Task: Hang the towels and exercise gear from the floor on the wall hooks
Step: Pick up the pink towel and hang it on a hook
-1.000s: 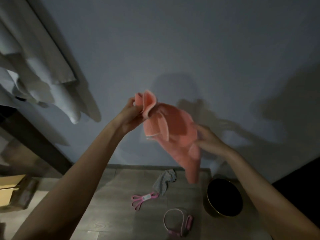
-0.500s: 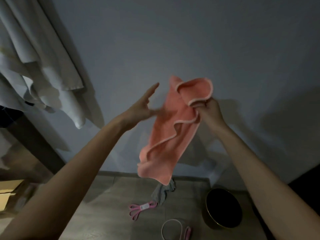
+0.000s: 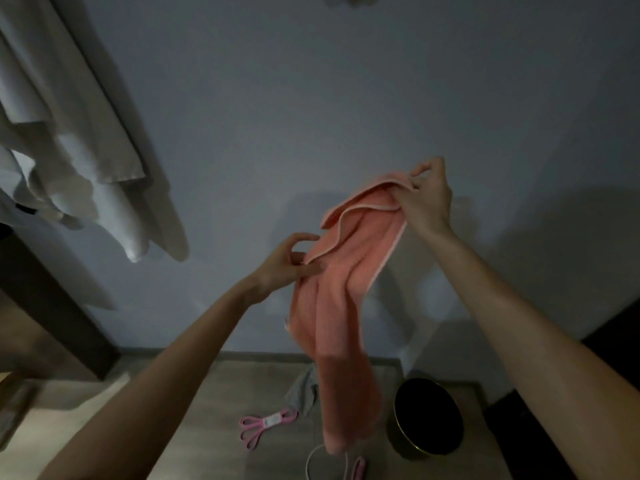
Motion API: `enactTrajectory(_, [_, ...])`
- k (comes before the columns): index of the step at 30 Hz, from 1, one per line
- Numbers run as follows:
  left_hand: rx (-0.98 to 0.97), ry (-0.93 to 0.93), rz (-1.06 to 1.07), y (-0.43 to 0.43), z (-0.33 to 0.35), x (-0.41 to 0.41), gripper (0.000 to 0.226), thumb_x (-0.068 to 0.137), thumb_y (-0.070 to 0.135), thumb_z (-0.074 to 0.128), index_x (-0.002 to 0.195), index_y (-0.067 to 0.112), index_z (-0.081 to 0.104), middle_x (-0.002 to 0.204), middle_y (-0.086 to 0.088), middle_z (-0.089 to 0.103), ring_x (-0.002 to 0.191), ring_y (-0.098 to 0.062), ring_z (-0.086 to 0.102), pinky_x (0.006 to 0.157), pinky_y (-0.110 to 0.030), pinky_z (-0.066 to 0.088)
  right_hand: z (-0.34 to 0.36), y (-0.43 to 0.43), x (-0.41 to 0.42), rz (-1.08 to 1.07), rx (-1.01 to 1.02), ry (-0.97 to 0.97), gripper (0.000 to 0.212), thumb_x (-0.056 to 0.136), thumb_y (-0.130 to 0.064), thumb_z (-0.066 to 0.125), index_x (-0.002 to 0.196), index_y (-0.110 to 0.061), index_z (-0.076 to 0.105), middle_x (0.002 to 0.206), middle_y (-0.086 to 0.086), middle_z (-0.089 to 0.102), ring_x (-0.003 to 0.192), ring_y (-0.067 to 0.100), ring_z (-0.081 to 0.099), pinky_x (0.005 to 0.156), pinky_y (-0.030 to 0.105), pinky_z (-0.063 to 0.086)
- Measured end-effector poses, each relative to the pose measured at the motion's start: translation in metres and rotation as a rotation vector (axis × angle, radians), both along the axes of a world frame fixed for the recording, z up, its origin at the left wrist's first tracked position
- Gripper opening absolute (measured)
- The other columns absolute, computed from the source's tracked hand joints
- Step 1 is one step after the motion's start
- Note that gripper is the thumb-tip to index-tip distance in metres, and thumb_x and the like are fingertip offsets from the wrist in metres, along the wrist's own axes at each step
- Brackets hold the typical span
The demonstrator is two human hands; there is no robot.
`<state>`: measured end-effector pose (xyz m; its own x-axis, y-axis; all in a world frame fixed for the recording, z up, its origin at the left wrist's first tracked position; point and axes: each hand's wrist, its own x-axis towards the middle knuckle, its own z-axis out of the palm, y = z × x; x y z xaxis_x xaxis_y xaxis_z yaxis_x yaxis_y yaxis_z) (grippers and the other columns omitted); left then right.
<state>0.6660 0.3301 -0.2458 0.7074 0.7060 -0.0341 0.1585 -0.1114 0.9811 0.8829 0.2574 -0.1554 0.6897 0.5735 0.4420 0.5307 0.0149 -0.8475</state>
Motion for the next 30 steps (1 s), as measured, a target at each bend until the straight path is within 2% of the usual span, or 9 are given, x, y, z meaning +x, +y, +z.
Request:
enactTrajectory(3, [0.041,-0.019,0.035,0.008,0.008,-0.010,0.033,0.085,0.016,0.067,0.116,0.020,0.056,0.093,-0.019,0.069,0.080,-0.017,0.063,0.071,-0.030,0.052,-0.016,-0.007,0.017,-0.044,-0.037,-0.024,0.034,0.074,-0.014,0.071,0.091,-0.020,0.043,0.081,0.003,0.061,0.075,0.020,0.057,0.060,0.016,0.040])
enactTrajectory(6, [0.177,-0.029,0.144,0.014,0.018,-0.013,0.011,0.087,0.026,0.066,0.097,0.023,0.066,0.082,-0.006,0.071,0.075,-0.010,0.064,0.074,-0.031,0.052,-0.031,-0.009,0.023,-0.004,-0.207,0.066,0.041,0.072,-0.018,0.076,0.101,-0.021,0.047,0.109,0.009,0.061,0.098,0.022,0.059,0.078,0.024,0.043])
enactTrajectory(9, [0.314,-0.046,0.203,0.012,0.036,-0.003,0.003,0.088,0.024,0.064,0.088,0.024,0.067,0.085,0.000,0.071,0.078,-0.011,0.064,0.077,-0.031,0.052,-0.034,-0.013,0.007,0.260,-0.320,-0.001,0.042,0.077,-0.019,0.073,0.115,-0.018,0.055,0.126,0.002,0.054,0.115,0.016,0.053,0.091,0.020,0.039])
enactTrajectory(13, [0.451,-0.084,0.129,0.007,0.061,0.017,0.007,0.088,0.012,0.063,0.089,0.017,0.067,0.084,0.008,0.066,0.073,0.000,0.061,0.073,-0.017,0.048,-0.033,-0.021,-0.027,0.620,-0.356,-0.065,0.038,0.077,-0.034,0.073,0.112,-0.029,0.058,0.120,-0.013,0.059,0.110,0.006,0.055,0.094,0.023,0.044])
enactTrajectory(16, [0.578,-0.067,0.069,0.003,0.071,0.025,0.009,0.087,0.009,0.062,0.095,0.010,0.067,0.091,-0.001,0.068,0.078,-0.005,0.064,0.074,-0.016,0.048,-0.039,-0.019,-0.033,0.582,-0.284,-0.110,0.008,0.083,-0.025,0.068,0.088,-0.024,0.061,0.083,-0.011,0.068,0.076,-0.004,0.063,0.075,0.021,0.046])
enactTrajectory(18, [0.617,-0.059,0.112,0.003,0.073,0.022,0.011,0.087,0.012,0.062,0.097,0.009,0.066,0.090,-0.006,0.069,0.076,-0.013,0.064,0.072,-0.023,0.048,-0.034,-0.019,-0.031,0.531,-0.218,-0.078,0.007,0.087,-0.021,0.064,0.082,-0.022,0.061,0.073,-0.008,0.067,0.063,-0.008,0.059,0.067,0.018,0.046])
enactTrajectory(20, [0.674,0.039,0.131,0.008,0.069,0.014,0.013,0.088,0.021,0.063,0.097,0.013,0.066,0.077,-0.010,0.066,0.062,-0.014,0.057,0.063,-0.027,0.043,-0.024,-0.018,-0.027,0.444,-0.127,-0.082,0.004,0.088,-0.016,0.063,0.085,-0.018,0.063,0.079,-0.004,0.067,0.065,-0.012,0.058,0.068,0.014,0.044])
enactTrajectory(25, [0.645,0.278,0.085,0.016,0.041,-0.011,0.041,0.085,0.045,0.055,0.081,0.005,0.062,0.070,-0.009,0.060,0.058,-0.010,0.051,0.058,-0.030,0.043,0.002,-0.014,-0.018,0.340,-0.014,-0.169,0.006,0.090,-0.015,0.058,0.092,-0.014,0.063,0.089,-0.002,0.062,0.086,0.008,0.058,0.076,0.011,0.041])
enactTrajectory(30, [0.561,0.308,0.244,0.024,0.016,-0.037,0.015,0.086,0.028,0.067,0.086,0.017,0.056,0.073,0.007,0.056,0.062,-0.002,0.050,0.056,-0.015,0.038,0.005,-0.011,-0.002,0.221,0.098,-0.105,0.004,0.092,-0.014,0.054,0.088,-0.015,0.056,0.087,-0.001,0.058,0.087,0.009,0.055,0.071,0.009,0.038])
